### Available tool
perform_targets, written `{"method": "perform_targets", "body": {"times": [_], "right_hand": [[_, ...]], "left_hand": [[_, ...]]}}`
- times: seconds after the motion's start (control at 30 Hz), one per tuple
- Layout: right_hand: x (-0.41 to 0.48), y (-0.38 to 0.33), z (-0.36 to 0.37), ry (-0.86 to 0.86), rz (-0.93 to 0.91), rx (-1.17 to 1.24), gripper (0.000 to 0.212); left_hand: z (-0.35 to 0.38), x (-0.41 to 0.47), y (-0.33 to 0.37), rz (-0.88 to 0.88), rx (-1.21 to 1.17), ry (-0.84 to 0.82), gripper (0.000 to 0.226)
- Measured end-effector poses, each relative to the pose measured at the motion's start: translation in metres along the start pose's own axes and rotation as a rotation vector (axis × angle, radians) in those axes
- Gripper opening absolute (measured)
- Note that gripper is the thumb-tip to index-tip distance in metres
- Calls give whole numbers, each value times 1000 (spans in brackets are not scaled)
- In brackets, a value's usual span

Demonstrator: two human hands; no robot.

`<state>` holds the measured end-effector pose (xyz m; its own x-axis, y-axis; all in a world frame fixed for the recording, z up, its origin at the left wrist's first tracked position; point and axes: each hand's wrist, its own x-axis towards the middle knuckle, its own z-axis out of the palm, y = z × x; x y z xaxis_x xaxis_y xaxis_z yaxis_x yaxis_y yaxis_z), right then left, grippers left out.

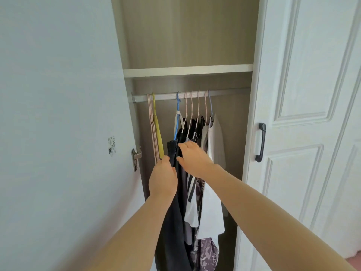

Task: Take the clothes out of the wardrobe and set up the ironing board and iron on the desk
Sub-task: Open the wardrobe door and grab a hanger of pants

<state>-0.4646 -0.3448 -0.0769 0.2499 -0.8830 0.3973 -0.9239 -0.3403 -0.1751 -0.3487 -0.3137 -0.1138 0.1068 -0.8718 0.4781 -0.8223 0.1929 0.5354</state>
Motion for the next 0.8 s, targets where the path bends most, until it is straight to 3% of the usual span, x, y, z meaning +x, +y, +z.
{"method": "perform_targets", "body": {"times": [0.23, 0.53, 0.8], "right_hand": [[30, 14, 33, 62, -12, -101, 41], [16, 63, 36, 126, 29, -187, 52], [19, 73, 29, 115, 140, -178, 63]], "left_hand": [[13, 15, -2, 9, -102, 45, 30], [30, 30, 17, 139, 4, 8, 36], [38, 50, 33, -5, -153, 37, 26]]}}
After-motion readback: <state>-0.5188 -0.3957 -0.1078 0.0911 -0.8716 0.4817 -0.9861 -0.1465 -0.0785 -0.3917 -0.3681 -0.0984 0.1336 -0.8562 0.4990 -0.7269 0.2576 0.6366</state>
